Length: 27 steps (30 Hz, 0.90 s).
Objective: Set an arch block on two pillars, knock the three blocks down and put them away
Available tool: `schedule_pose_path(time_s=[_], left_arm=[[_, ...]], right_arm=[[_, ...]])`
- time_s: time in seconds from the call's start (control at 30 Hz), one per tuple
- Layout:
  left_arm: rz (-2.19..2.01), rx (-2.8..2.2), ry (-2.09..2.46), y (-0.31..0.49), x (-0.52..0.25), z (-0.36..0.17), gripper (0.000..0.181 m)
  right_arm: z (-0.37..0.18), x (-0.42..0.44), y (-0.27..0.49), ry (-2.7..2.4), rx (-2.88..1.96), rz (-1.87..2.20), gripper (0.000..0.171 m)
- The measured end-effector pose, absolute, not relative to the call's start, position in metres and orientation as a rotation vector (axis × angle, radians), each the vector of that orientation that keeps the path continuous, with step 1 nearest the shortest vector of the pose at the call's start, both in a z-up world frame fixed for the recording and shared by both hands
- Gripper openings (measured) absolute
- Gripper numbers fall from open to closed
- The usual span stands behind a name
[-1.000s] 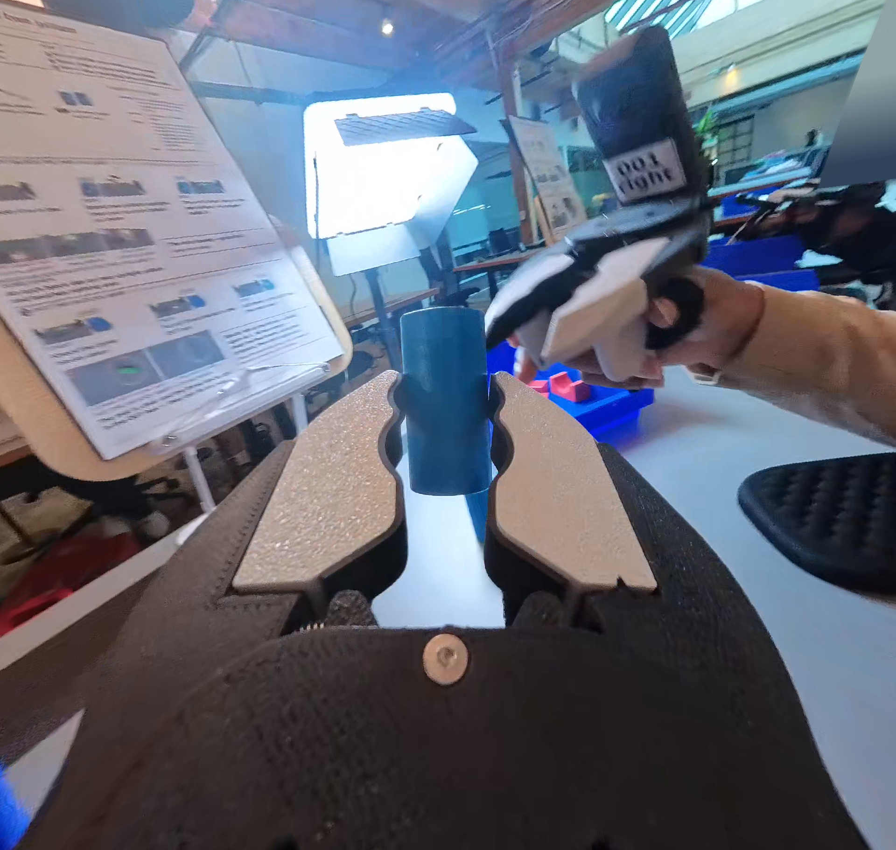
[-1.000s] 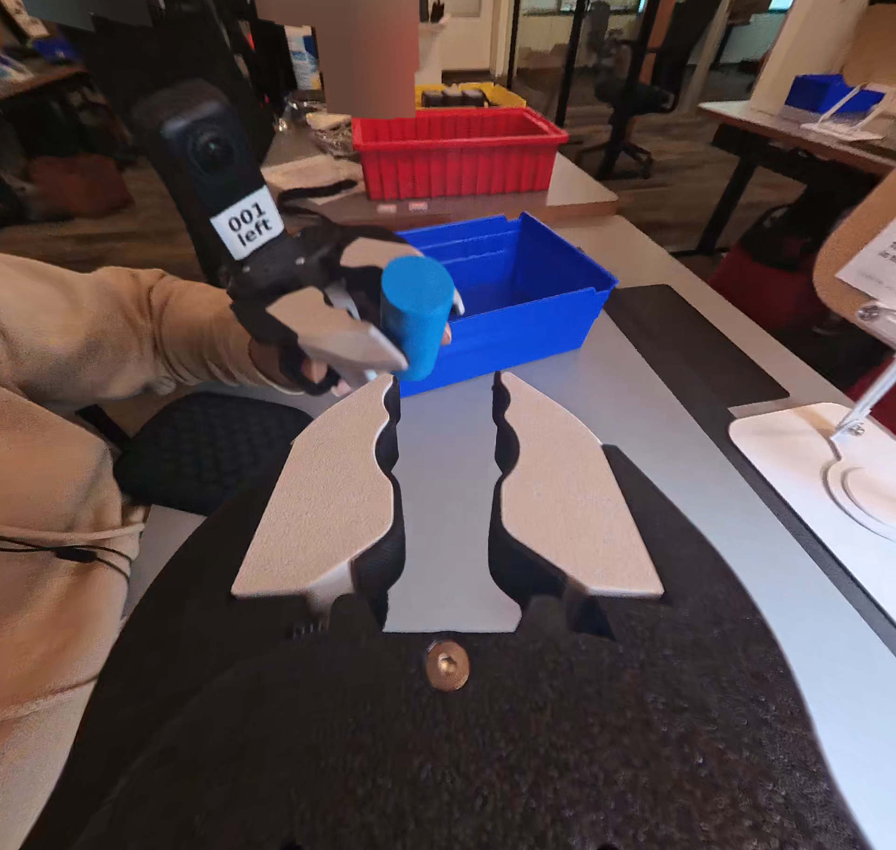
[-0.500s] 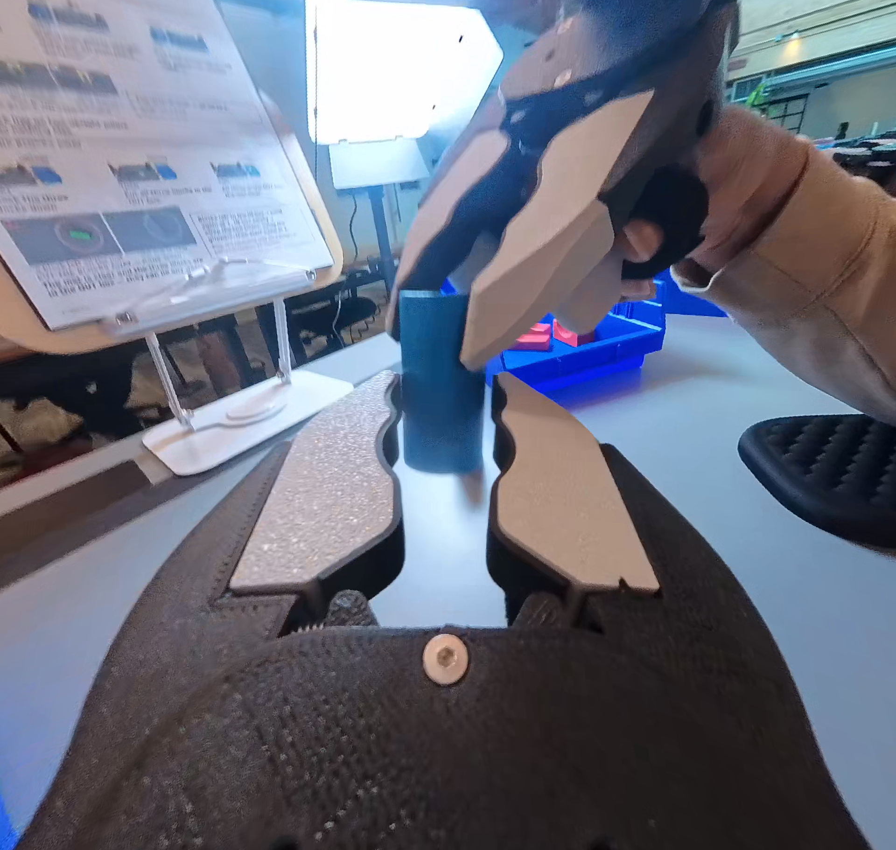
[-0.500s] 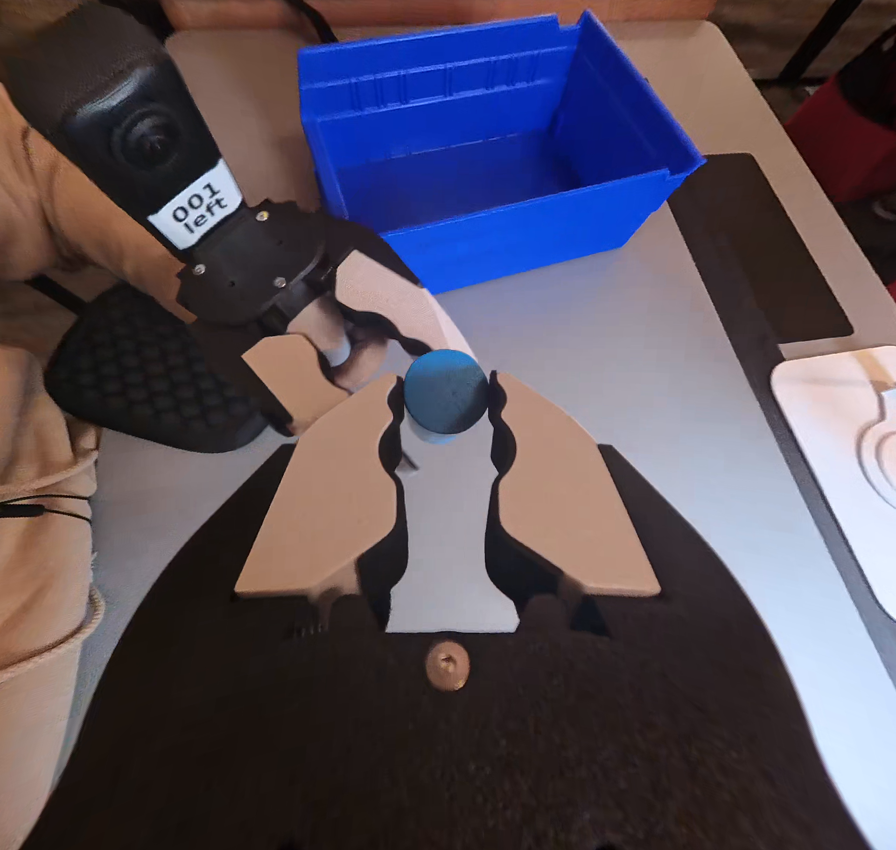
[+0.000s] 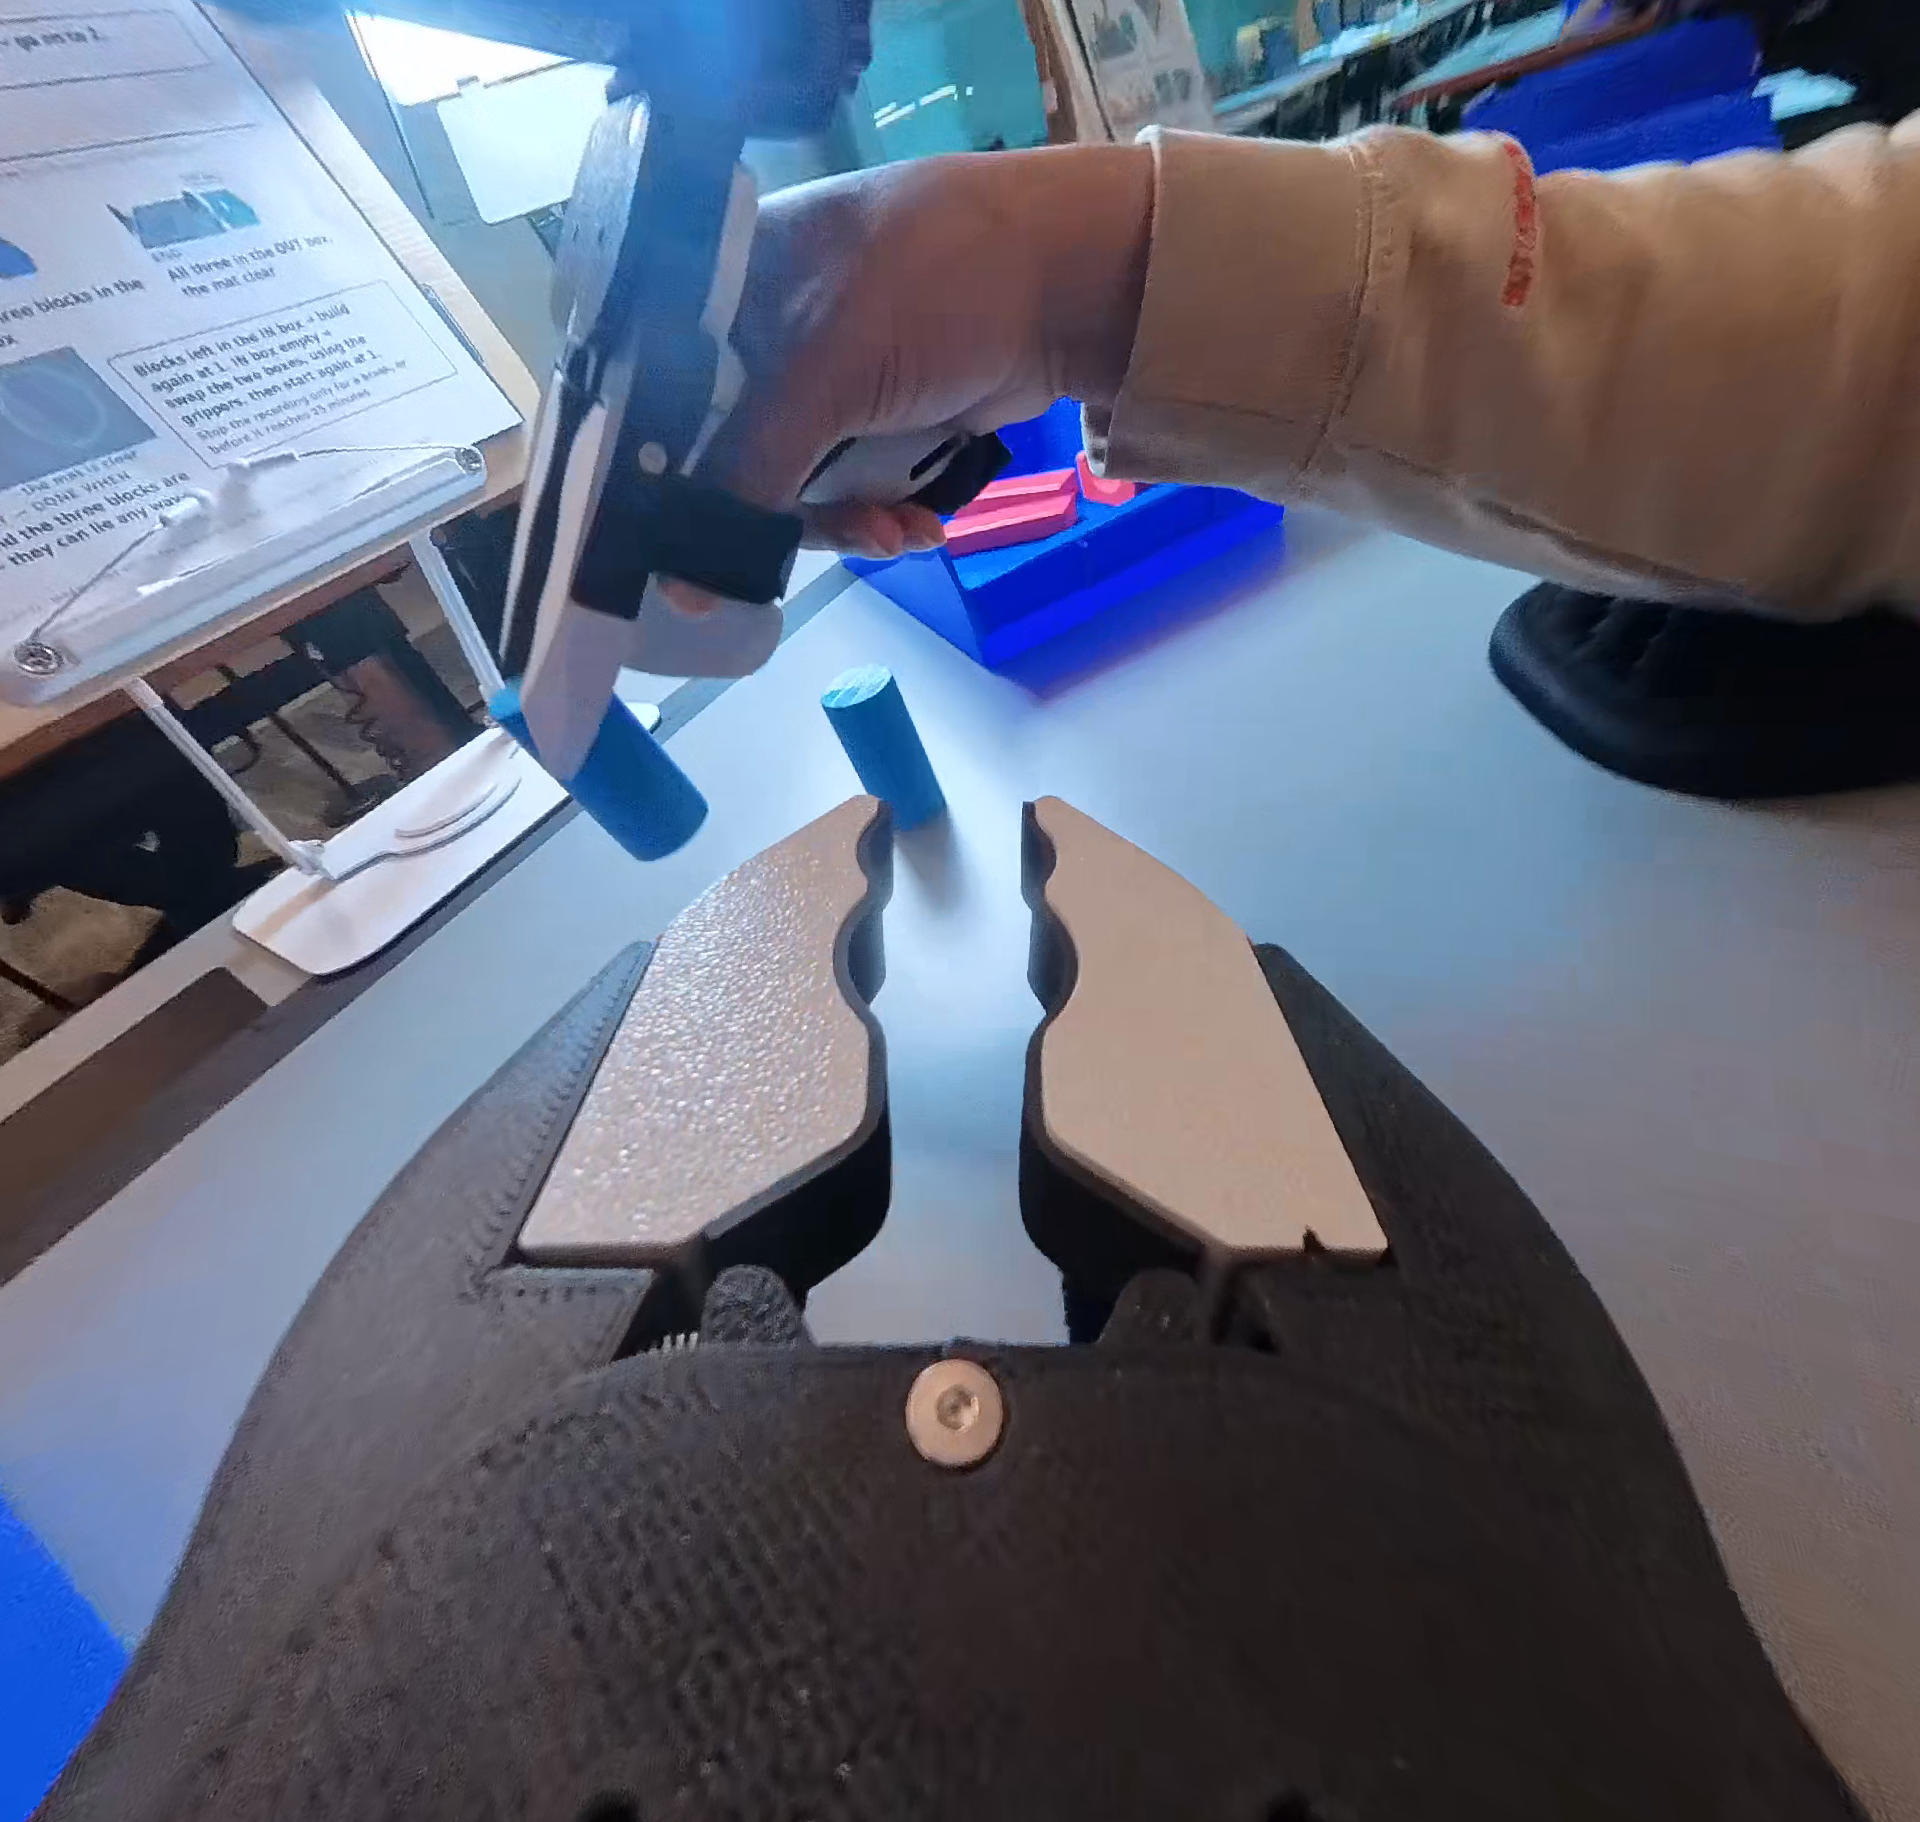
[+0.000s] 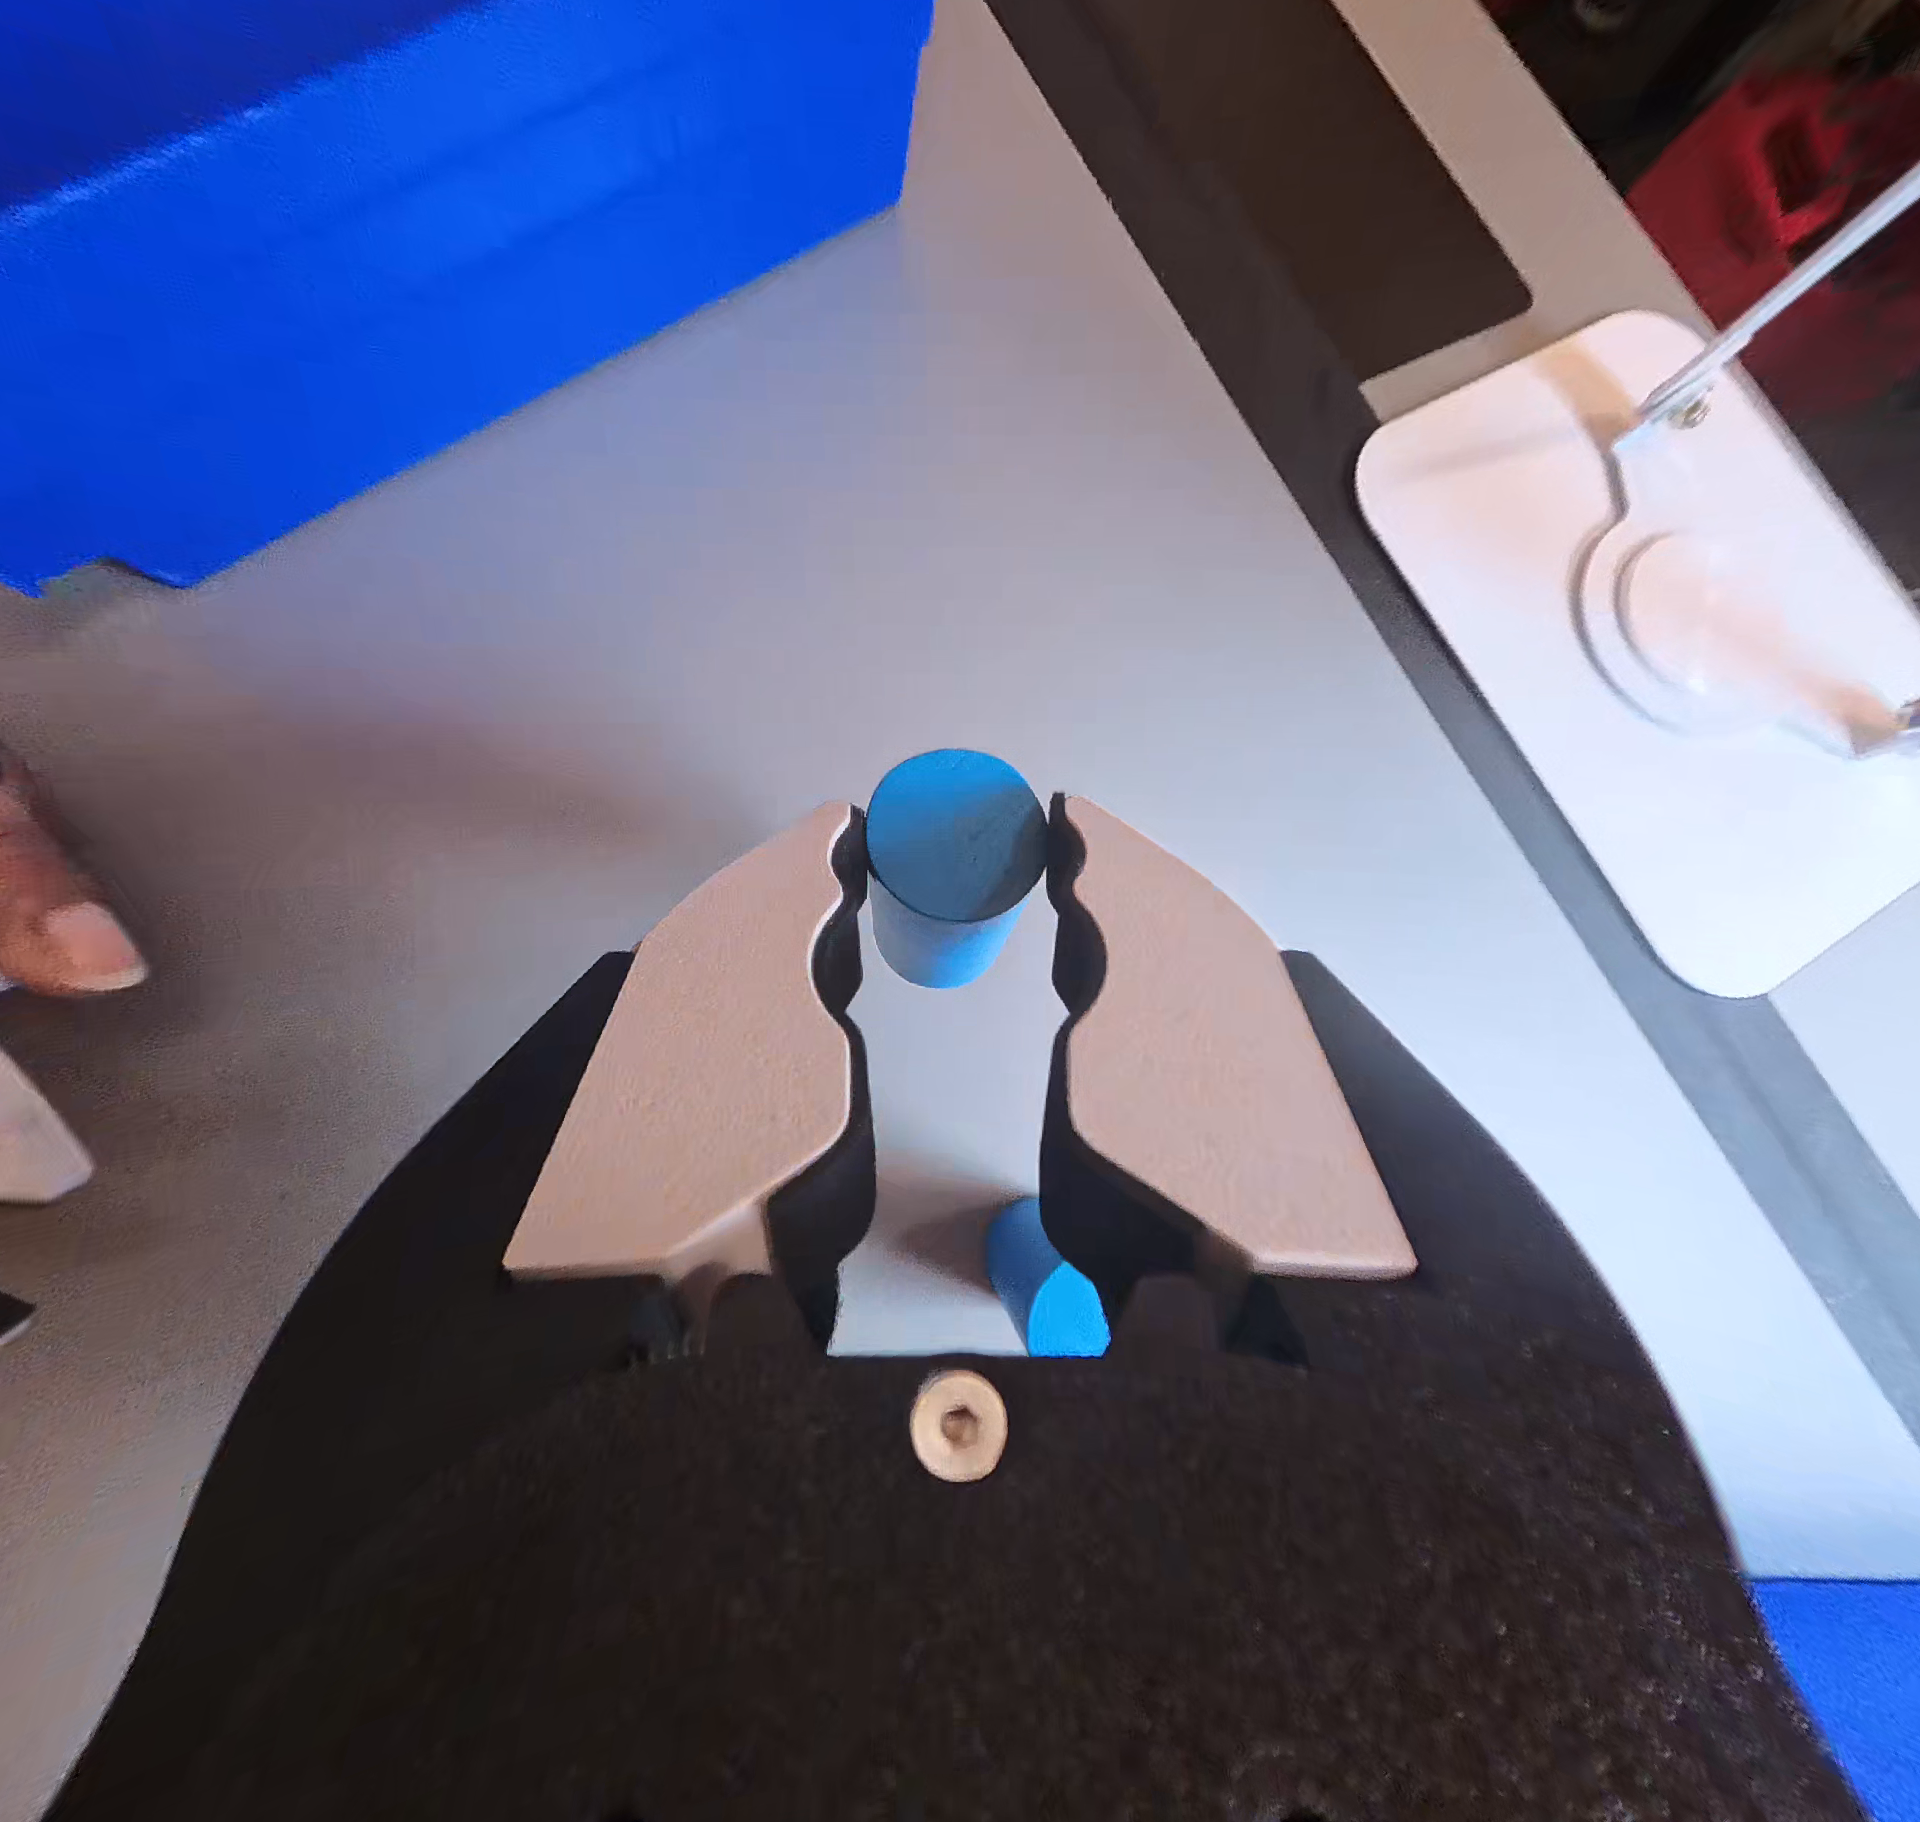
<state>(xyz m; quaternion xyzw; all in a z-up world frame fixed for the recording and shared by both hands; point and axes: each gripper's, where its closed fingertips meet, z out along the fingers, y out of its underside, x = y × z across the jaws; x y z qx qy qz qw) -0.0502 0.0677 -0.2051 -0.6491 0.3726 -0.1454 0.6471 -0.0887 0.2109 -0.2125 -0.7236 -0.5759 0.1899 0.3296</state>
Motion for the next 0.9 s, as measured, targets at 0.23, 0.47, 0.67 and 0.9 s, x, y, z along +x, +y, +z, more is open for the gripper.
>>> schedule_pose_path(time_s=[0.23,0.47,0.67,0.9], left_arm=[[-0.164,-1.537,0.974,0.073,-0.05,-0.232,0.018],[-0.174,-1.548,0.962,0.076,-0.053,-0.232,0.018],[-0.178,-1.56,0.951,0.077,-0.055,-0.233,0.018],[-0.18,-1.56,0.96,0.077,-0.053,-0.234,0.018]], right_arm=[[-0.249,-0.095,0.21,-1.506,-1.979,0.544,0.033],[-0.268,-0.094,0.198,-1.556,-1.998,0.58,0.033],[-0.27,-0.097,0.192,-1.599,-1.921,0.625,0.033],[-0.272,-0.095,0.189,-1.665,-1.876,0.602,0.033]])
